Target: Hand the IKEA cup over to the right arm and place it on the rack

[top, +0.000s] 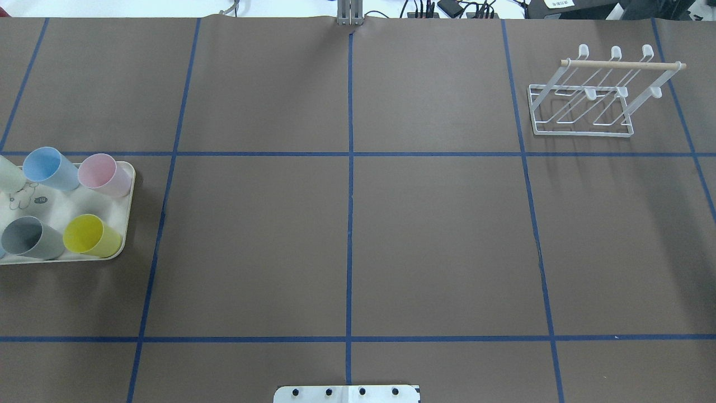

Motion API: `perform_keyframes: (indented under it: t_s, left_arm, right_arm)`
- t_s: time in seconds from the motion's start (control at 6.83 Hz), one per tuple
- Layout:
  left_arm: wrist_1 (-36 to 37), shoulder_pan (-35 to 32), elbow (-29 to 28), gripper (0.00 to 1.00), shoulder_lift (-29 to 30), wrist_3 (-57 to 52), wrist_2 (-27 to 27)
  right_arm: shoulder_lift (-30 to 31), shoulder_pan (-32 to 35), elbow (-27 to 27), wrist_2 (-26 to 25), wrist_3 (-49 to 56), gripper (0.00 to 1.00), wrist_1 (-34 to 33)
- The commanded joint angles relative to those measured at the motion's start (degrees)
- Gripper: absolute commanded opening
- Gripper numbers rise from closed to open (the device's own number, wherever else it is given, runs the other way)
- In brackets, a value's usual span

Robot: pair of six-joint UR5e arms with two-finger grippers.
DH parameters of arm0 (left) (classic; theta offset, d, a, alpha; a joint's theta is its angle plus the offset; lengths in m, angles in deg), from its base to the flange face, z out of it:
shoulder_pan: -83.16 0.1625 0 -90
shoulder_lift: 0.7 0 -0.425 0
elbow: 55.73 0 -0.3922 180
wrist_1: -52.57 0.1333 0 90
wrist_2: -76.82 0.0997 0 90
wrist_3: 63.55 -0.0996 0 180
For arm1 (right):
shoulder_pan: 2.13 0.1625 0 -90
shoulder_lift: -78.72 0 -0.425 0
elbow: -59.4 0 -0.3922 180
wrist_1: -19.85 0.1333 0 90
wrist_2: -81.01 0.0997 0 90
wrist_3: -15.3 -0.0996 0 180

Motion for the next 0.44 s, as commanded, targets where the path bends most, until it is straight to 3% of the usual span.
perform_keyframes:
  t_s: [0.0,0.29]
  left_arm:
    - [0.0,0.0,0.1,1.0,-0.05,-0.09,0.0]
    - [-0.17,0.09,0.01,1.0,-0.05,-0.18,0.09]
  right_arm:
    - [0.04,0.0,0.12,0.01,0.0,1.0,-0.13]
    - [0.04,0.0,0.21,0.01,0.0,1.0,-0.13]
